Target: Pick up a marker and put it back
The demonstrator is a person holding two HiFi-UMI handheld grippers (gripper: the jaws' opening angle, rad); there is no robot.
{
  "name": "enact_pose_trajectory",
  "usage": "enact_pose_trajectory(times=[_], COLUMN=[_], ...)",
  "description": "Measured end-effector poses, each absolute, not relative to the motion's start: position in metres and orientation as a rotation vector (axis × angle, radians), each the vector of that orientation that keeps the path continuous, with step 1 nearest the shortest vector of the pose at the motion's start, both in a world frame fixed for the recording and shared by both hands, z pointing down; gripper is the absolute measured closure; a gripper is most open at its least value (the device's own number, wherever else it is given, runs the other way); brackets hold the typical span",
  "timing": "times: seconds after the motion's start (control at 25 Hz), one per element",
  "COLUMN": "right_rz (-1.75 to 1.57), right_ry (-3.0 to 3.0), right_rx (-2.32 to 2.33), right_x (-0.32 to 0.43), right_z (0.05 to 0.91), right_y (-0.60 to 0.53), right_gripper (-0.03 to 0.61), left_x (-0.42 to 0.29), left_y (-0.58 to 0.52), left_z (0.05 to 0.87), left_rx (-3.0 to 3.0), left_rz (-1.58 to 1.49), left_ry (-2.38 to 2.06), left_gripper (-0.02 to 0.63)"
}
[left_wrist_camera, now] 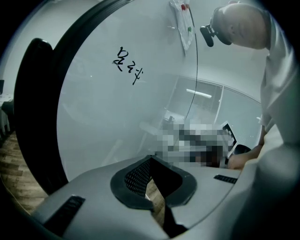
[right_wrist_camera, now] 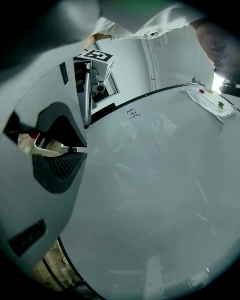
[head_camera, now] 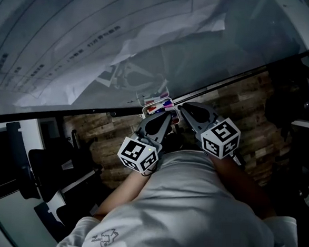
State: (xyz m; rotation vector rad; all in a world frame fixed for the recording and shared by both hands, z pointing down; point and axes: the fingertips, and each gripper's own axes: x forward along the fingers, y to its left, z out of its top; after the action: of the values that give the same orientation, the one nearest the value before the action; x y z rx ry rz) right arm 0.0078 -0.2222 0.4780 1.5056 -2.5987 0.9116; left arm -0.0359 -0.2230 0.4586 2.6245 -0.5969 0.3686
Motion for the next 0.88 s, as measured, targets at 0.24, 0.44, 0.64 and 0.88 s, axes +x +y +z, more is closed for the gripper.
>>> enact_pose_trajectory(times=[0.24, 0.44, 0.64, 0.88], right_rz=[0.949, 0.968, 0.983, 1.011], right_ry=[-2.576, -2.556, -2.554, -2.542], right_rx=[1.483, 1.464, 1.454, 1.422], right_x=[0.004, -0.001, -0.006, -0.01], right_z=[0.486, 0.493, 0.494, 0.501], right_y=[-0.226, -0.229, -0.235, -0.234], right_gripper=[0.506, 0.497, 0.491, 0.491], left_x=[-0.035, -0.034, -0.037, -0.036], left_y=[-0.227, -0.23, -0.235, -0.235], left_z=[0.461, 0.465, 0.467, 0.469], left_rx=[2.621, 2.619, 2.617, 2.612], left_rz=[0.365, 0.365, 0.372, 0.373], left_ry=[-0.58, -0.561, -0.564, -0.546], left_gripper=[0.609, 0.609, 0.609, 0.609])
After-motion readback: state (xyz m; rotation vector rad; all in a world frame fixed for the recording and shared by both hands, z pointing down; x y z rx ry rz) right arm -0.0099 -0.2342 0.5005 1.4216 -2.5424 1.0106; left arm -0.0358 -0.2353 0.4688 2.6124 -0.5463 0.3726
